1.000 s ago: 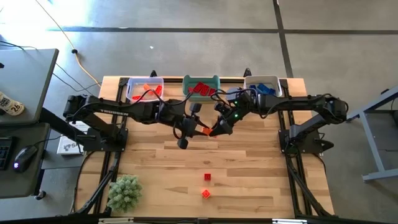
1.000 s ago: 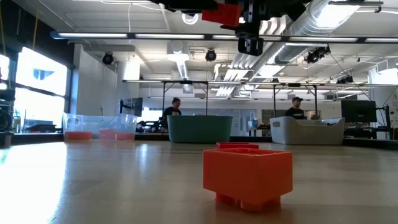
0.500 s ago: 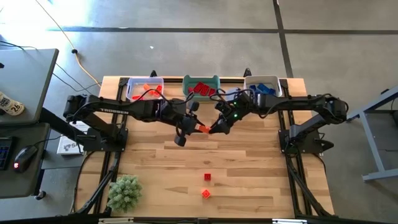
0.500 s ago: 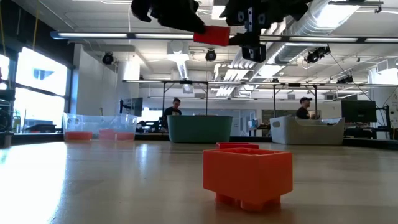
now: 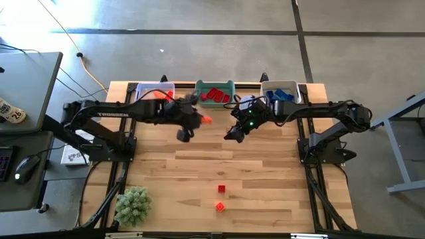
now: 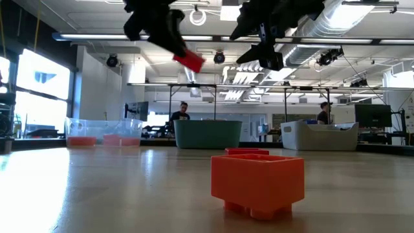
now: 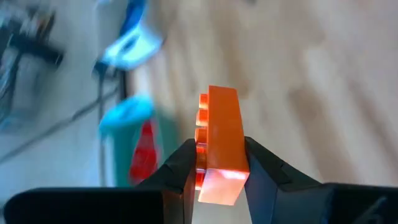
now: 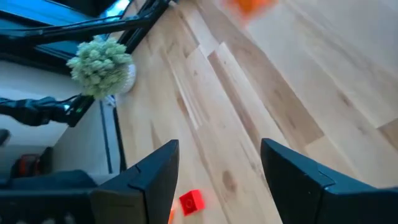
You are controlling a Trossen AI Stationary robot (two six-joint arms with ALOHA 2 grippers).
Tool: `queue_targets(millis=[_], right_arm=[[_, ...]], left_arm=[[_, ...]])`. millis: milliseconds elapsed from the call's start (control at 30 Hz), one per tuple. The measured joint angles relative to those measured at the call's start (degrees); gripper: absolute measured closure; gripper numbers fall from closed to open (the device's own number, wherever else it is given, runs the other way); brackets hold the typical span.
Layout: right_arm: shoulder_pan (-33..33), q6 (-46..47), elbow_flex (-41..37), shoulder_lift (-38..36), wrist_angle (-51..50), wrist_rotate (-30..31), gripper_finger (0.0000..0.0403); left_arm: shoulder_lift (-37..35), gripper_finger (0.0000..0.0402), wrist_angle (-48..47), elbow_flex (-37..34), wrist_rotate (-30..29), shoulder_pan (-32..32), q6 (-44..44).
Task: Sort & place blocks by color
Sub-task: Put the orange game piece into the transparent bin
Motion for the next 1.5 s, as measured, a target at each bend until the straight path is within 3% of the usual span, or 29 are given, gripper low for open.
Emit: queue_targets(millis=[133, 400, 567, 767, 967, 1200, 1500], right_arm=[[0.0, 0.24, 0.0, 0.0, -0.29, 1.19, 0.0189], [0.0, 0.24, 0.0, 0.0, -0.57, 1.23, 0.0189], [0.0, 0.25, 0.0, 0.0, -0.57, 2.43, 0.0189], [0.0, 0.96, 0.0, 0.0, -0.57, 4.65, 0.0189], [0.01, 2.63, 0.0, 0.0, -0.56, 4.65, 0.0189], [0.69, 9.18, 0.0, 0.0, -0.55, 4.59, 0.0189], [6.72, 6.89, 0.0, 0.0, -0.53, 9.24, 0.0189]], left_arm=[[-1.75, 0.0325, -6.18, 0.01, -6.32, 3.85, -0.29], [-4.84, 0.0325, -18.92, 0.01, -9.7, 15.54, -5.87], [-5.06, 0.0325, -25.94, -0.01, -9.67, 23.84, -9.22], [-5.04, 0.0325, -26.23, -0.01, -9.1, 32.98, -9.53], [-4.07, 0.0322, -26.3, -0.01, -3.8, 40.45, -8.52], [-0.03, 0.0318, -26.66, -0.01, -0.43, 44.58, -8.03], [3.16, 0.0313, -25.75, -0.01, -0.52, 44.83, -9.89]])
